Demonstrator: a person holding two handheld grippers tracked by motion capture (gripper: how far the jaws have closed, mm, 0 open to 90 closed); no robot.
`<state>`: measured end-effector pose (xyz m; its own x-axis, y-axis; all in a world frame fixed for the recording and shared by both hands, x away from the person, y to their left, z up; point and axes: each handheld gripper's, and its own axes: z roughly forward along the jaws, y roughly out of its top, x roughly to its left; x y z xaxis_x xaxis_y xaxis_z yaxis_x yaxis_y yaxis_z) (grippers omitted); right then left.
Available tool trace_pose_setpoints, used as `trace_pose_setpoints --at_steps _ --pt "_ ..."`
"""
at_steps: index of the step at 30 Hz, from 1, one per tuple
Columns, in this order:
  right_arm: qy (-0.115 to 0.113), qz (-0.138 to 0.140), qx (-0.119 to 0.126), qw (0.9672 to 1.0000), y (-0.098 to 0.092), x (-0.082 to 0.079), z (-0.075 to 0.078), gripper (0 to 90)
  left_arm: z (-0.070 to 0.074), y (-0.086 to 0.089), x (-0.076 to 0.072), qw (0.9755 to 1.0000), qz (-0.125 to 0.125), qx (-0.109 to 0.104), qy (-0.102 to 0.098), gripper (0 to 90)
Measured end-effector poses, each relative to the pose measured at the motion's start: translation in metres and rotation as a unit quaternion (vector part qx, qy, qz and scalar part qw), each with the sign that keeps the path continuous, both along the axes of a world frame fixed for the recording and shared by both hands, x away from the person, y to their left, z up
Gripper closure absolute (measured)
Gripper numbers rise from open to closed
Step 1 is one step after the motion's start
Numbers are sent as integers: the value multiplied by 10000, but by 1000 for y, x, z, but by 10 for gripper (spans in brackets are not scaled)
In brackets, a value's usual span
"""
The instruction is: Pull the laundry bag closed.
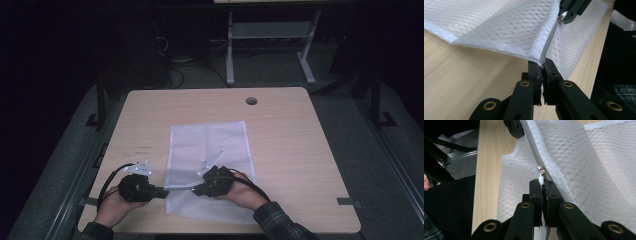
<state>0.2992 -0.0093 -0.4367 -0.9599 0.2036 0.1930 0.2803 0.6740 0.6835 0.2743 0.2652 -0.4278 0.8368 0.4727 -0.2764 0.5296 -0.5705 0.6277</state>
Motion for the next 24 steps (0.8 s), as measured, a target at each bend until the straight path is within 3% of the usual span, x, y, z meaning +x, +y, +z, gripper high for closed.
trace_pose_setpoints --at_steps 24 --pt "19 -76 -92 9999 -15 -1 -1 861 0 4 0 9999 92 37 59 861"
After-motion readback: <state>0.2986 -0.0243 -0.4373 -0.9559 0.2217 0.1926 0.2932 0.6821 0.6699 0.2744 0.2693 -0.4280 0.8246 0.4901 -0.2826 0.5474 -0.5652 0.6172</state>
